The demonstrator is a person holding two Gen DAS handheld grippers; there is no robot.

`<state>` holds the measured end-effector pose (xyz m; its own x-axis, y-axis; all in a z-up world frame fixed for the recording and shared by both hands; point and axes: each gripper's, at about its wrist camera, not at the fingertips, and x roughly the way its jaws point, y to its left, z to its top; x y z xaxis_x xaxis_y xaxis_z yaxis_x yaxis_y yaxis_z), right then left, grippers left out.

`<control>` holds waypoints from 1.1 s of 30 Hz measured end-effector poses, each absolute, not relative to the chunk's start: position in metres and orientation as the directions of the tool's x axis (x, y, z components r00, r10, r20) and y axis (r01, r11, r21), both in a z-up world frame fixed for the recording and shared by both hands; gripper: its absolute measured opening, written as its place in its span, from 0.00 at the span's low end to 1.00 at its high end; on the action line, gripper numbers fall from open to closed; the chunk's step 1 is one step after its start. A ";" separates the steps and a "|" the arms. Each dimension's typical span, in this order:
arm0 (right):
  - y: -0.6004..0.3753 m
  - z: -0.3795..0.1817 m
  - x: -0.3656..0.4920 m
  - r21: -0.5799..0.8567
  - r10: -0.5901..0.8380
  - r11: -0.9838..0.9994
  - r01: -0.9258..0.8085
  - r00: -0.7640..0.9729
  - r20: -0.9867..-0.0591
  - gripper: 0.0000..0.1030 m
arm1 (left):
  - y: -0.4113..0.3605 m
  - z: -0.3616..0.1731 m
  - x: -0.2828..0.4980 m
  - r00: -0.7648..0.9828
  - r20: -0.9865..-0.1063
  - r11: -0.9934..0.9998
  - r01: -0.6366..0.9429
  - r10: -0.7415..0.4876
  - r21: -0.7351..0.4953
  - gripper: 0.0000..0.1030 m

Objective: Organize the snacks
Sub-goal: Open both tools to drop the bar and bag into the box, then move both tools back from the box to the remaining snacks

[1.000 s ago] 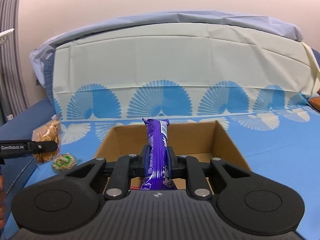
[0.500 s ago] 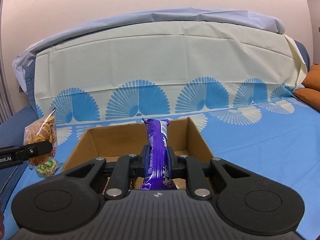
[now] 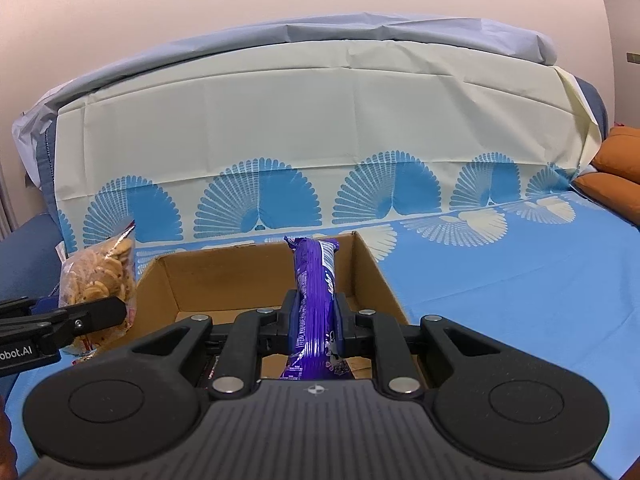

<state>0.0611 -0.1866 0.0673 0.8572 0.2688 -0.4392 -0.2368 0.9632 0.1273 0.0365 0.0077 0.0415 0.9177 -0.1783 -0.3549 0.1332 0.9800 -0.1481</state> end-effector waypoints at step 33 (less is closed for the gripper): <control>-0.184 0.063 0.065 0.142 0.250 0.968 -0.206 0.841 -0.480 0.47 | -0.009 0.039 0.040 0.928 -0.326 0.982 0.149 -0.179 -0.115 0.72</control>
